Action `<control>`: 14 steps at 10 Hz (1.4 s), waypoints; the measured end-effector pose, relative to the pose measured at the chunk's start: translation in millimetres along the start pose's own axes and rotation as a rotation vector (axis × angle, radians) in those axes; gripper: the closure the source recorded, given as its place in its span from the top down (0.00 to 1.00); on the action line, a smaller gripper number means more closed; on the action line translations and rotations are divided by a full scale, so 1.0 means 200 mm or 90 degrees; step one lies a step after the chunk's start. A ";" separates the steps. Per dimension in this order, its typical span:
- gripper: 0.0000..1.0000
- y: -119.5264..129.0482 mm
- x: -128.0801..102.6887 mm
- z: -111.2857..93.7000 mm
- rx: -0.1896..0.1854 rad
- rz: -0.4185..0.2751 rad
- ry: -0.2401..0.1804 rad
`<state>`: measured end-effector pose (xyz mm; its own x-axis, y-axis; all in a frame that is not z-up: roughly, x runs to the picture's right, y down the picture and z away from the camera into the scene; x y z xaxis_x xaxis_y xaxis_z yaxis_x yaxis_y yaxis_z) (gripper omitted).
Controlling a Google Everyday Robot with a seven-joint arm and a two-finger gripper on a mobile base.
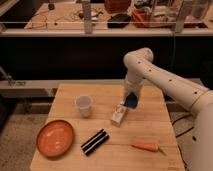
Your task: Place the white sponge in the ceramic bowl
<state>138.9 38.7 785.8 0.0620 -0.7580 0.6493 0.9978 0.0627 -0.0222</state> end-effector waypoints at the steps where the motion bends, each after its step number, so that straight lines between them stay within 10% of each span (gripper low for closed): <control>1: 0.00 -0.04 -0.01 -0.02 -0.002 -0.005 0.001; 14: 0.00 -0.59 -0.15 -0.14 -0.006 -0.088 0.037</control>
<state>20.0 36.2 747.9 -0.0752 -0.7952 0.6017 0.9971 -0.0508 0.0574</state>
